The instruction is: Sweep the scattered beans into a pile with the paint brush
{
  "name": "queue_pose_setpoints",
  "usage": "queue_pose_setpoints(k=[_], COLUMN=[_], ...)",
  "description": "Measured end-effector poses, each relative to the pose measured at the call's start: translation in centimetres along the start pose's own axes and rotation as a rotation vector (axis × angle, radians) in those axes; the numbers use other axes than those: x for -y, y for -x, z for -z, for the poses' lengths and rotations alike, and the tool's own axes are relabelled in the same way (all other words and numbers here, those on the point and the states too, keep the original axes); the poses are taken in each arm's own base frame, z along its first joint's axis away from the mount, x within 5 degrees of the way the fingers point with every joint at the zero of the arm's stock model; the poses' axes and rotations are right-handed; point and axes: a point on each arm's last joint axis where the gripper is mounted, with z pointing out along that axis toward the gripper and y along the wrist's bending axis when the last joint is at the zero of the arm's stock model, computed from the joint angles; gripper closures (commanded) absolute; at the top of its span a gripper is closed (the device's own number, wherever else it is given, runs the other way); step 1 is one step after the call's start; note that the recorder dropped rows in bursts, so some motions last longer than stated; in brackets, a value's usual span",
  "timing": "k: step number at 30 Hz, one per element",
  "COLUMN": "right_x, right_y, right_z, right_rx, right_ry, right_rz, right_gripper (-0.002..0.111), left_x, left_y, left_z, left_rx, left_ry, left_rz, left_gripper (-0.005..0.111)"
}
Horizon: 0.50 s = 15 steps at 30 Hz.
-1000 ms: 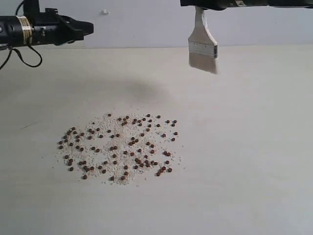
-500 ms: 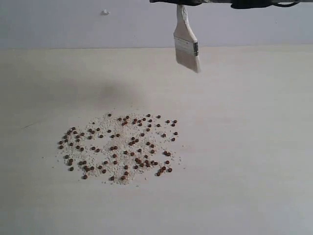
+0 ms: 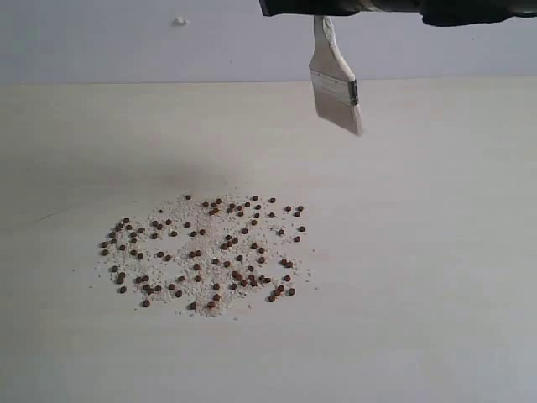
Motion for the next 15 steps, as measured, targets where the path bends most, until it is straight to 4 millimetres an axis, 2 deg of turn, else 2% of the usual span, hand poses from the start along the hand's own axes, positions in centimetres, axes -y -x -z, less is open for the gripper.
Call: queue_pose_setpoints(k=[1,6,9,15], right_x=[-0.1,-0.9,-1.9,-2.1], right_y=[0.6,1.2,0.5,-1.0], right_z=[0.6,1.6,1.9,2.2], right_rx=[0.019,0.040,0.022,-0.015], right_ry=[0.015,0.058,0.040,-0.099], right_rz=[0.008,0.043,0.120,0.212], right_gripper=[0.108,0.108,0.108,0.108], left_x=[0.0,0.1,0.1,0.2], left_y=[-0.4,-1.2,-1.5,-1.9], left_z=[0.6,1.9,2.8,3.8], left_rx=[-0.032,-0.113,-0.149,-0.169], left_ry=[-0.005,-0.020,-0.029,-0.041], left_rz=[0.000,0.008,0.026,0.034], left_gripper=[0.107,0.107,0.107,0.107])
